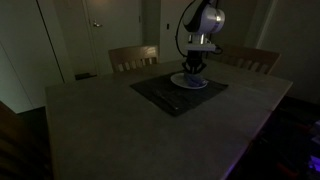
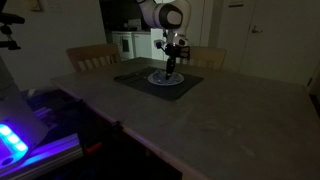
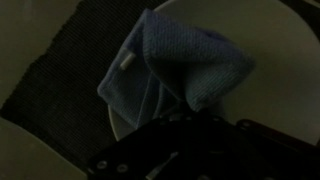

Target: Wipe the white plate with the cloth on the table

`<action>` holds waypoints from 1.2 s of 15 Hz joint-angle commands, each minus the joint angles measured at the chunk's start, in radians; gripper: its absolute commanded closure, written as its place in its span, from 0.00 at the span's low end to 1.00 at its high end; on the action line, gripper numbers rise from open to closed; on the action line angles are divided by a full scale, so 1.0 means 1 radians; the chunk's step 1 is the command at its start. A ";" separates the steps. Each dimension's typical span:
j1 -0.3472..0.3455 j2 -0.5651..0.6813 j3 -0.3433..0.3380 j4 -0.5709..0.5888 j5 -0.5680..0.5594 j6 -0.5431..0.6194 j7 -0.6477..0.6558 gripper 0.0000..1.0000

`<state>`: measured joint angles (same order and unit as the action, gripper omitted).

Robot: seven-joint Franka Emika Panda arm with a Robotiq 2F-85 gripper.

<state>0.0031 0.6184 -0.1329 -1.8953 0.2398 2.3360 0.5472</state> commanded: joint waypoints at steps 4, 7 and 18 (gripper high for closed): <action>-0.024 0.063 0.078 0.053 0.057 0.060 -0.102 0.98; -0.041 0.070 0.112 0.068 0.030 0.034 -0.256 0.98; 0.050 0.062 -0.037 0.059 -0.275 -0.075 -0.169 0.98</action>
<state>0.0264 0.6416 -0.1126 -1.8419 0.0256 2.2498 0.2768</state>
